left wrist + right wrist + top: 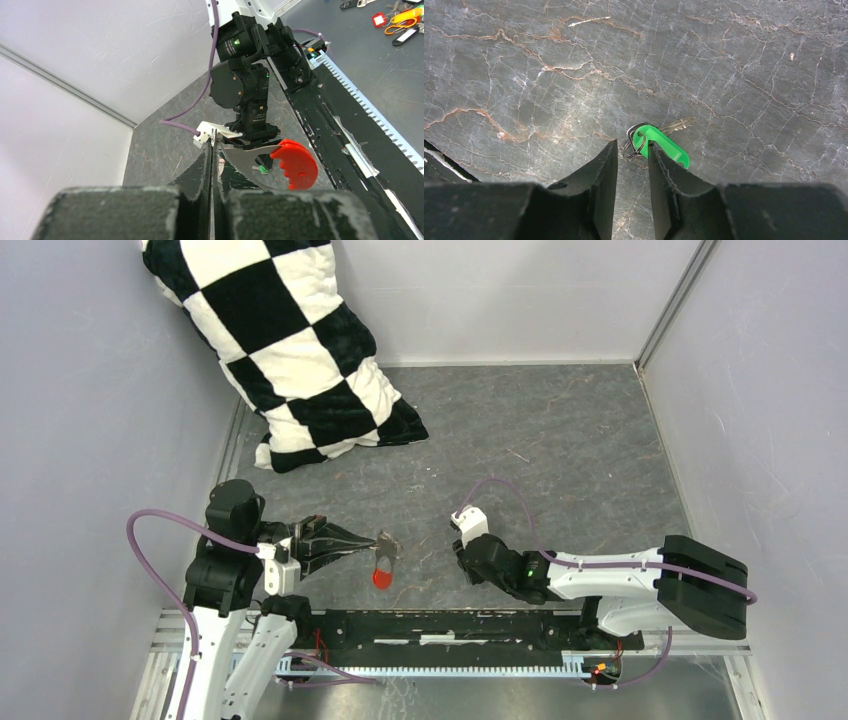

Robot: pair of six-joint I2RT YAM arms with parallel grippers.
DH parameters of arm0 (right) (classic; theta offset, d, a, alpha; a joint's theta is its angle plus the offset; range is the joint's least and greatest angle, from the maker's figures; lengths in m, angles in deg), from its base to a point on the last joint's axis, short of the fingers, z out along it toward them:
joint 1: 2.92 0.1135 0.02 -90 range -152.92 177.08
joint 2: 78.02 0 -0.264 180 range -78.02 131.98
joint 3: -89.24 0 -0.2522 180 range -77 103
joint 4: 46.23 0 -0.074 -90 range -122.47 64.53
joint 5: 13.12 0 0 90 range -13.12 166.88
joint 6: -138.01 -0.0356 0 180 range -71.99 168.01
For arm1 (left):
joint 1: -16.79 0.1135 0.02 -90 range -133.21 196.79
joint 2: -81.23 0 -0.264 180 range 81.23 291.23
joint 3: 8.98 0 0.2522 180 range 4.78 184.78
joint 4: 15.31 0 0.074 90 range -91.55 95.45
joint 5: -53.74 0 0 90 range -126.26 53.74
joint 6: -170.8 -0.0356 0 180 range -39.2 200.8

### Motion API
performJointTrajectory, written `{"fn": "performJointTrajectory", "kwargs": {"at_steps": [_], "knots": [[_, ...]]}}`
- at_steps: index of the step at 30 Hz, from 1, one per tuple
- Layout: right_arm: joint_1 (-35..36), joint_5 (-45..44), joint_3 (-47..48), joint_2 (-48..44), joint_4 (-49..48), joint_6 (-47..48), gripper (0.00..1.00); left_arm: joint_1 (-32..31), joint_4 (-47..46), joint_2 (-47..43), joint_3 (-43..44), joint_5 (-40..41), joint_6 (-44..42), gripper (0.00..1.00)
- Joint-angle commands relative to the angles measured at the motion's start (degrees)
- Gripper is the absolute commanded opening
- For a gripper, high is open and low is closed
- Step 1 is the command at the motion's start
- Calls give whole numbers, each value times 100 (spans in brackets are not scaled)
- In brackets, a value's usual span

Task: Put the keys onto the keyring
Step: Pick up the key from the center of the board.

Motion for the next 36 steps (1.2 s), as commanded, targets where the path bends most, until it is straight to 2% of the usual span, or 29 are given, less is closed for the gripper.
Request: {"fn": "performJointTrajectory", "kwargs": {"at_steps": [1,11,19,25,28,32,36], "knots": [[42,-107,137,44,-60,-126,33,-10,1,-47,31,-327,210,2],[39,-213,152,137,-67,-103,30,-10,3,-91,40,-338,210,2],[39,-363,288,209,-128,105,20,-6,-7,-128,23,-323,244,2],[38,-316,364,363,-140,121,21,-11,-7,-128,40,-311,265,2],[32,-365,369,350,-103,124,15,-10,-16,-130,49,-303,266,2],[29,-459,395,234,30,273,0,-9,-16,-107,45,-293,253,2],[39,-311,379,-353,-118,1235,1,-5,3,-31,4,-322,292,2]]}}
